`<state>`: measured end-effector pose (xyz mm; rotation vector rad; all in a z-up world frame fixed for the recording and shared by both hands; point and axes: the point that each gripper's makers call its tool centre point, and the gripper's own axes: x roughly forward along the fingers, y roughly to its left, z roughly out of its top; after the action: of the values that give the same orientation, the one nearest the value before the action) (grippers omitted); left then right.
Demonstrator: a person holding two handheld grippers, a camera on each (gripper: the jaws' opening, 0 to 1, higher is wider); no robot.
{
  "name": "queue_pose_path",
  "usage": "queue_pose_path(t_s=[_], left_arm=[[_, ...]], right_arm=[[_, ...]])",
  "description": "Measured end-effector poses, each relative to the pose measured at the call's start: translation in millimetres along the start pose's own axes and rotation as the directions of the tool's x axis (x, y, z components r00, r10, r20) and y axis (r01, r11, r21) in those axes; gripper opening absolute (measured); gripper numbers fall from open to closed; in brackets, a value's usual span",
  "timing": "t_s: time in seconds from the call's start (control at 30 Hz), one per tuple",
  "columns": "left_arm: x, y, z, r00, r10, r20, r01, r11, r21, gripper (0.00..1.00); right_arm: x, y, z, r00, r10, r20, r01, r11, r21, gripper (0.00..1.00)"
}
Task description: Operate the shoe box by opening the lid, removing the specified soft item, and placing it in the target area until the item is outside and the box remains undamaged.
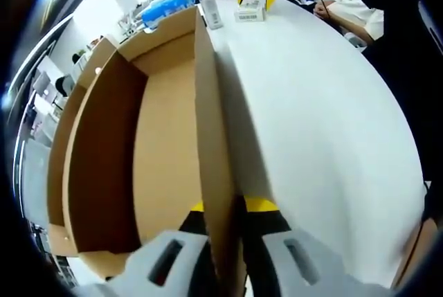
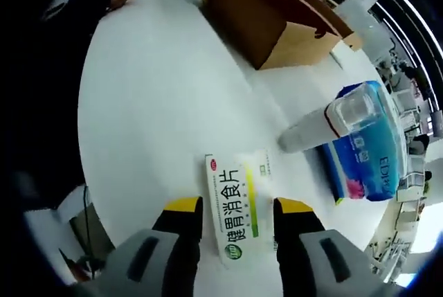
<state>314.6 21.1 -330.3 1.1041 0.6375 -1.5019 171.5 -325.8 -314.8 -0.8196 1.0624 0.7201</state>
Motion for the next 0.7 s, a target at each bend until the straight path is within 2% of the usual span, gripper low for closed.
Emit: queue_pose_path(t_s=[0.07, 0.1, 0.13, 0.2, 0.27, 0.4, 0.47, 0.5, 0.6, 0.7], left_arm=[[-0.3, -0.5, -0.2, 1.0, -0.001, 0.0, 0.001, 1.0, 0.001, 0.06], [-0.6, -0.9, -0.4, 1.0, -0.003, 0.001, 0.003, 1.0, 0.001, 0.06], [-0.7, -1.1, -0.5, 1.0, -0.003, 0.001, 0.003, 1.0, 0.002, 0.06], [-0.7, -1.2, -0.5, 1.0, -0.003, 0.001, 0.003, 1.0, 0.002, 0.06], [-0.8, -1.5, -0.3, 1.0, -0.004, 0.001, 0.004, 1.0, 0.002, 0.06], [-0.9, -1.8, 0.1, 1.0, -0.005, 0.003, 0.005, 1.0, 0.003, 0.06], [-0.8, -1.6, 0.2, 1.0, -0.006, 0.003, 0.006, 1.0, 0.003, 0.06], [-0.8, -1.6, 0.2, 1.0, -0.006, 0.003, 0.006, 1.0, 0.003, 0.06], [-0.7, -1.8, 0.3, 1.0, -0.005, 0.003, 0.005, 1.0, 0.004, 0.06], [-0.6, -1.6, 0.3, 1.0, -0.005, 0.002, 0.005, 1.0, 0.004, 0.06]], right_arm=[[1.2, -2.4, -4.1, 1.0, 0.008, -0.012, -0.009, 1.0, -0.009, 0.49], [3.6, -2.5, -11.3, 0.999, 0.032, -0.044, -0.034, 0.998, -0.043, 0.5], [5.7, 1.2, -15.0, 0.996, 0.064, -0.055, -0.066, 0.997, -0.035, 0.5], [7.0, 2.9, -17.4, 0.995, 0.079, -0.062, -0.081, 0.996, -0.028, 0.5], [11.6, -5.1, -22.2, 0.995, 0.077, -0.068, -0.079, 0.996, -0.03, 0.47], [12.8, -7.7, -19.4, 0.994, 0.11, -0.03, -0.11, 0.994, -0.017, 0.46], [13.4, -9.2, -18.1, 0.992, 0.124, -0.018, -0.125, 0.988, -0.094, 0.46], [13.5, -9.8, -18.2, 0.992, 0.127, -0.016, -0.128, 0.986, -0.104, 0.46], [15.3, -15.7, -17.6, 0.991, 0.134, -0.028, -0.136, 0.985, -0.106, 0.46], [16.7, -19.0, -16.3, 0.987, 0.152, -0.048, -0.158, 0.976, -0.152, 0.46]])
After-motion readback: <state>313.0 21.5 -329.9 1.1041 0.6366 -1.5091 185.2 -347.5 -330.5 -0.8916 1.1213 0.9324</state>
